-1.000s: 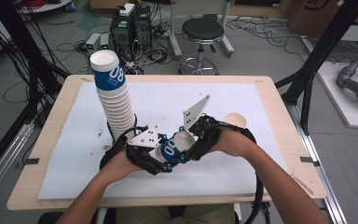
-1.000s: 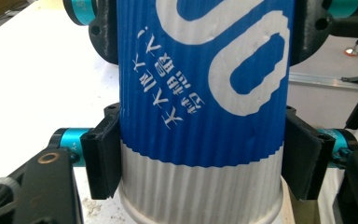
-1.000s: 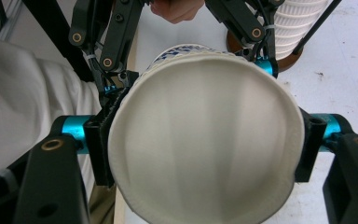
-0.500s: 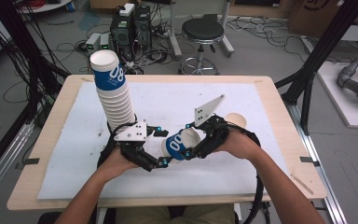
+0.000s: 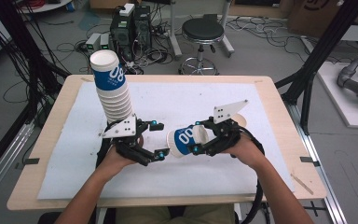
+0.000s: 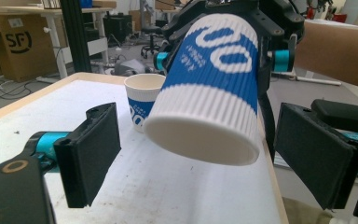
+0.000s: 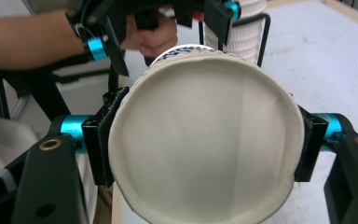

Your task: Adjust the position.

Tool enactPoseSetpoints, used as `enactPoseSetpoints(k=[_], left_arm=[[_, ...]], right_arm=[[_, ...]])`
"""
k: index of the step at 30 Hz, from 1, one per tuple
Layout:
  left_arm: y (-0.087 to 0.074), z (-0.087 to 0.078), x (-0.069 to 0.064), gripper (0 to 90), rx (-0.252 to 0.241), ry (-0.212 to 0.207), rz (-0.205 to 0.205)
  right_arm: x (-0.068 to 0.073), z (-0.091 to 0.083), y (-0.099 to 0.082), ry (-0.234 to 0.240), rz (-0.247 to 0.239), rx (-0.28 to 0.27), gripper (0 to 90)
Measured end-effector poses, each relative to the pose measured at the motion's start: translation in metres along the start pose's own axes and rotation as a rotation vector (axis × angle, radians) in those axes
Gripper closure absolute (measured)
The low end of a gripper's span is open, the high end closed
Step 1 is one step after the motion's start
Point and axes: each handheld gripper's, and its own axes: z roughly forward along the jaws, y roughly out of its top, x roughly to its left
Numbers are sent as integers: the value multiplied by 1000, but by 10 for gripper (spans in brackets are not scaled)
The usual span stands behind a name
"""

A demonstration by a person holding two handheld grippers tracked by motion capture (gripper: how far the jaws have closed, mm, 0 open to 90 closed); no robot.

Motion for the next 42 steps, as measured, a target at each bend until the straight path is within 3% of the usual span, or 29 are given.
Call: enactPoseSetpoints(k=[9,17,23,33,36,37,42], left_arm=[[-5,9,-3,119,-24,-33,-14],[-7,15,-6,118,-5,-56,-26],[-6,14,-6,119,-6,-55,-37],[-3,11,-5,214,35,-72,-21],[-1,10,-6,228,56,-71,-12],[1,9,-6,231,76,-60,-9],[6,6,-5,239,94,-48,-7]], right_arm=[[0,3,-10,52,30,-115,282],[1,11,-10,92,37,-165,282],[1,14,-11,100,43,-161,280],[1,15,-12,107,50,-144,282],[2,14,-12,99,50,-135,265],[3,13,-11,83,61,-125,173],[5,8,-7,47,29,-83,174]])
